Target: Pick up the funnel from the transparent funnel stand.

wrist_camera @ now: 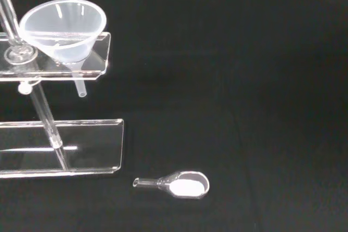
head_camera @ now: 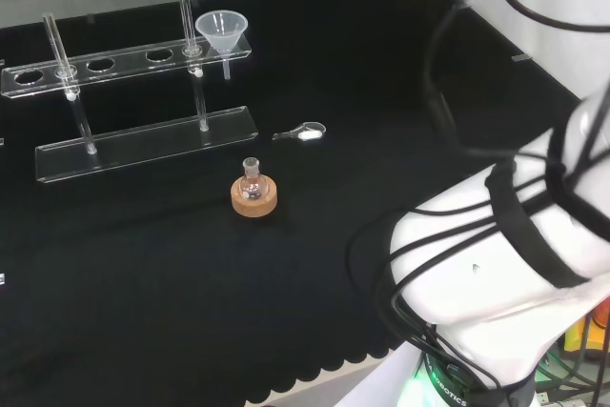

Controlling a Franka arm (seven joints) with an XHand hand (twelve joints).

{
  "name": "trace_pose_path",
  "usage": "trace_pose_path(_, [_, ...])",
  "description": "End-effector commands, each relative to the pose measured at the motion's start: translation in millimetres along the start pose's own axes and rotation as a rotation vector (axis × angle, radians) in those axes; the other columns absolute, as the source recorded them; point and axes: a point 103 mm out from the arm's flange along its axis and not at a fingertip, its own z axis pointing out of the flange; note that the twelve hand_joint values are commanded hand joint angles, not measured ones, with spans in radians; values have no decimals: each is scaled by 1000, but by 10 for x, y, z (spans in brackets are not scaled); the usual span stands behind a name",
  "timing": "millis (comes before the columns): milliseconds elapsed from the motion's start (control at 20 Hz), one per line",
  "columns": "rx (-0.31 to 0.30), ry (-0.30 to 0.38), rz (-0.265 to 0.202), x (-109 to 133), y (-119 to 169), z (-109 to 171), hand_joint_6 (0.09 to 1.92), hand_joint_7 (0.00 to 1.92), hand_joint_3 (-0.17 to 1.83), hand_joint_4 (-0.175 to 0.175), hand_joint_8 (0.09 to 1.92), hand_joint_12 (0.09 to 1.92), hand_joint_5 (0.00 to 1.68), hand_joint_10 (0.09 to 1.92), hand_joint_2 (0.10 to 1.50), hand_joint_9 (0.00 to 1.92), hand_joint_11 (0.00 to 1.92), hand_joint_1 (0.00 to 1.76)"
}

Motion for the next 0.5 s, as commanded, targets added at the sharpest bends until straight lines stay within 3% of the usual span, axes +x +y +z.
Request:
trace_pose_path(50, [12,-69,-34,45,931,115,87,35,339,-14,544,1352,315,640,1248,228,88,0])
trace_pose_path(150, [36,-91,-47,31,1056,174,87,35,337,-14,543,1353,314,640,1247,228,87,0])
trace_pose_path(500, [81,-119,-111,427,1295,418,87,35,329,-17,542,1355,308,639,1243,226,85,0])
